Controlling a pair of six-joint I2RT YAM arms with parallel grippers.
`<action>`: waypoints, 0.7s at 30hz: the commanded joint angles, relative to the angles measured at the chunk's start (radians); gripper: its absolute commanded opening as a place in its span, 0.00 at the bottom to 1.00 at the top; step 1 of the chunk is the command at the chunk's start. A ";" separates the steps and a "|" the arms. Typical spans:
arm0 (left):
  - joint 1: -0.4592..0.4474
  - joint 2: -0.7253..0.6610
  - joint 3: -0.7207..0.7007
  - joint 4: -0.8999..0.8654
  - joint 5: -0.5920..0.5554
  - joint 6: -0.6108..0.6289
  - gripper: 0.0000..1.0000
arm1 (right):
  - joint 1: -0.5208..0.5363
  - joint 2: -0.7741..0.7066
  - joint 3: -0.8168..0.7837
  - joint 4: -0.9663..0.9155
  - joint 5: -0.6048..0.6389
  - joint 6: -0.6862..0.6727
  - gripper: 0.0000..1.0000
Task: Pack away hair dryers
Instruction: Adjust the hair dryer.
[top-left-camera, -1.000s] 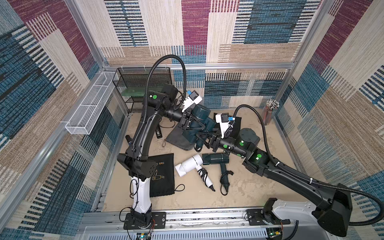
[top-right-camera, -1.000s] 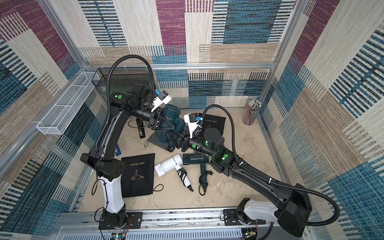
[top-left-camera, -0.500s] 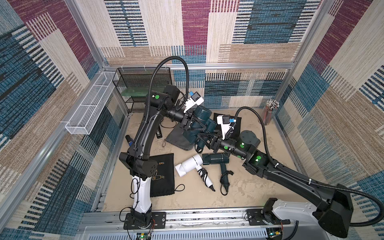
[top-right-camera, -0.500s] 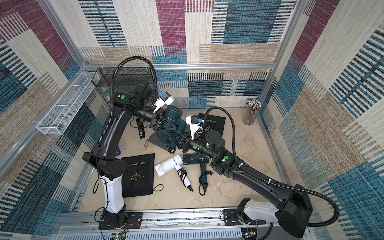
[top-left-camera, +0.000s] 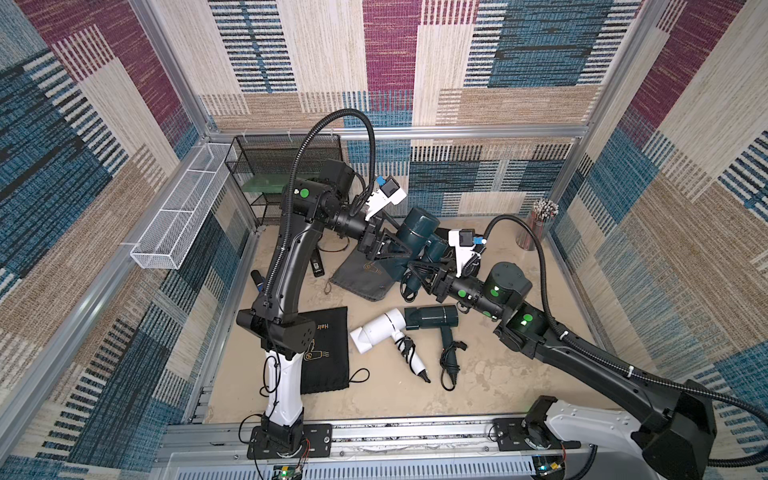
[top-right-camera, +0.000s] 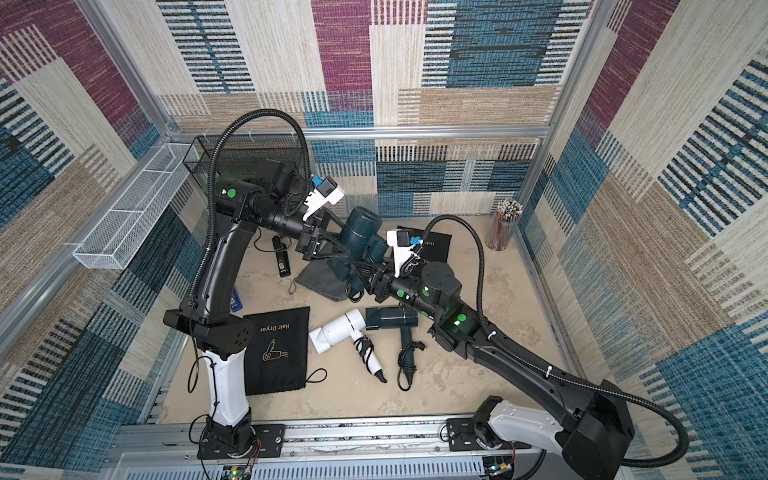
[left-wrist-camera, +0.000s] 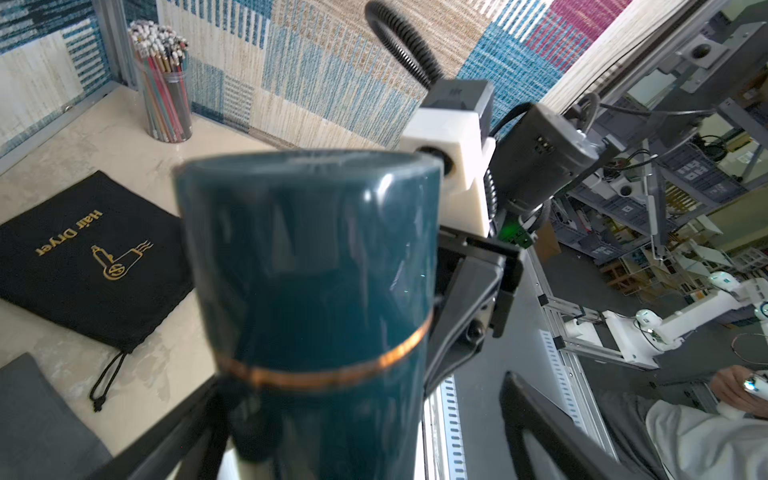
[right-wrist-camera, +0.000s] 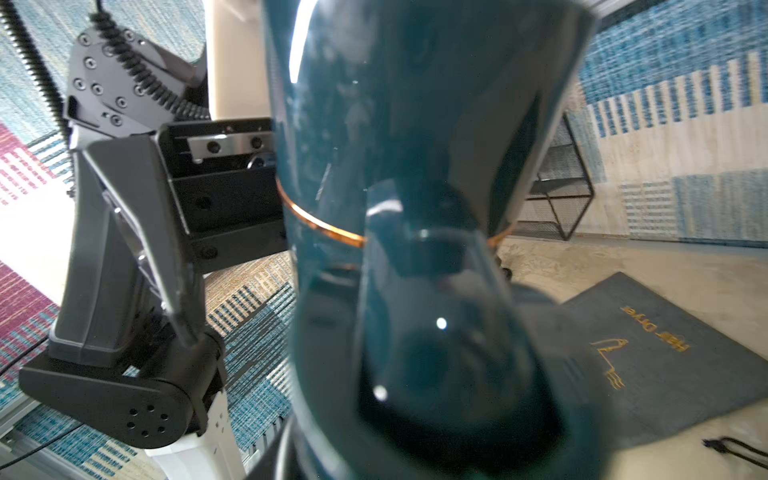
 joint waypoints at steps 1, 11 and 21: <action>0.002 -0.018 -0.027 0.064 -0.079 -0.142 0.98 | -0.070 -0.033 0.007 -0.158 0.158 0.010 0.00; -0.005 0.089 -0.143 0.326 -0.286 -0.171 0.87 | -0.359 -0.177 -0.041 -0.483 0.256 -0.017 0.00; -0.153 0.385 -0.029 0.344 -0.591 0.074 0.84 | -0.444 -0.254 -0.078 -0.533 0.285 -0.023 0.00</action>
